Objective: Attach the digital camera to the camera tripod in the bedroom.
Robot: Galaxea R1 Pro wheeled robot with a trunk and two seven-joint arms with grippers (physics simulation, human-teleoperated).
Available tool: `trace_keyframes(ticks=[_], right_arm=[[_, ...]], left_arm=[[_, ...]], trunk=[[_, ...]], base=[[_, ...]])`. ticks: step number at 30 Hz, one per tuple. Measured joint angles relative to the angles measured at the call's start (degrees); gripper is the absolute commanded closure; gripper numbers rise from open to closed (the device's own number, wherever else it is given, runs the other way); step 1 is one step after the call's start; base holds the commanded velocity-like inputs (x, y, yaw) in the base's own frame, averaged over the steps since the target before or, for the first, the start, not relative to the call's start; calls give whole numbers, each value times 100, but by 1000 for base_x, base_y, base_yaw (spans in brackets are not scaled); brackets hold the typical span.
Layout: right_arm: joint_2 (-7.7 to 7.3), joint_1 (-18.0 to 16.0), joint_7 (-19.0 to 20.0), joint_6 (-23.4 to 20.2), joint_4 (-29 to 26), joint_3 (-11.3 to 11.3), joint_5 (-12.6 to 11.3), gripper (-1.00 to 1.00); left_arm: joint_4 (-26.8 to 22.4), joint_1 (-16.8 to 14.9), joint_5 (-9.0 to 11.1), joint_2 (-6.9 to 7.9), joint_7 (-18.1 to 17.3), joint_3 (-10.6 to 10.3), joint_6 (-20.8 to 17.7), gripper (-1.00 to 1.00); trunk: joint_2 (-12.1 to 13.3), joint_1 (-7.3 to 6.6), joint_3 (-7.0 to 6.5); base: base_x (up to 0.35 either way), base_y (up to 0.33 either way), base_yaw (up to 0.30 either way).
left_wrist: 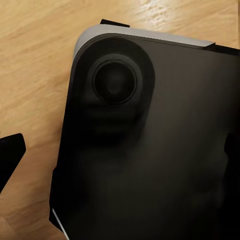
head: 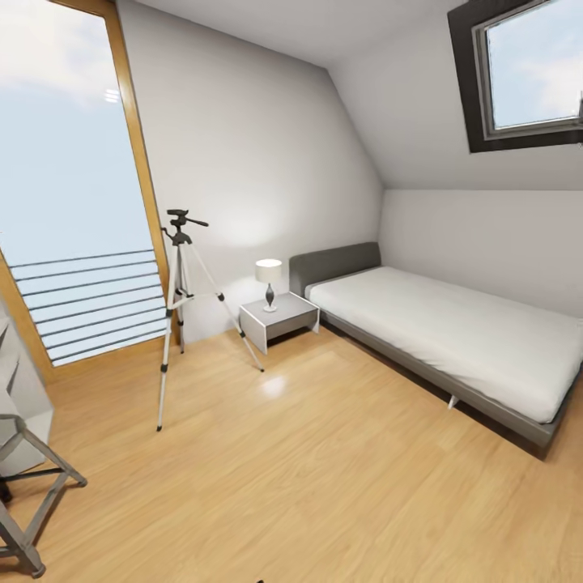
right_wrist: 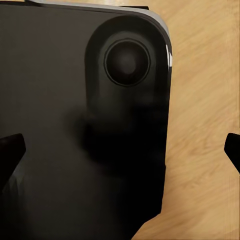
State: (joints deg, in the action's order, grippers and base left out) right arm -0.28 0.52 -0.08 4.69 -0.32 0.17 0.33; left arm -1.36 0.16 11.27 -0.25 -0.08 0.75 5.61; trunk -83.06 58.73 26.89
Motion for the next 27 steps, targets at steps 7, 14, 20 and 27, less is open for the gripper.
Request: trace_keyframes(ticks=[7, 14, 20, 27], right_arm=[[-3, 0, 0, -6, 0, 0, -3, -100], [-6, 0, 0, -3, 0, 0, -8, -100], [-3, 0, 0, -2, 0, 0, -9, -100], [-1, 0, 0, -2, 0, 0, -14, -100]], left_arm=[[0, 0, -2, -4, 0, -4, 6, -100], [0, 0, -2, -1, 0, -8, 7, -100], [0, 0, -5, 0, 0, -8, 8, -100], [0, 0, -7, 0, 0, -8, 8, -100]], trunk=[[0, 0, 0], [0, 0, 0], [0, 0, 0], [0, -1, 0]], base=[[0, 0, -236], [0, 8, -244], [13, 112, -245], [82, 222, -245]])
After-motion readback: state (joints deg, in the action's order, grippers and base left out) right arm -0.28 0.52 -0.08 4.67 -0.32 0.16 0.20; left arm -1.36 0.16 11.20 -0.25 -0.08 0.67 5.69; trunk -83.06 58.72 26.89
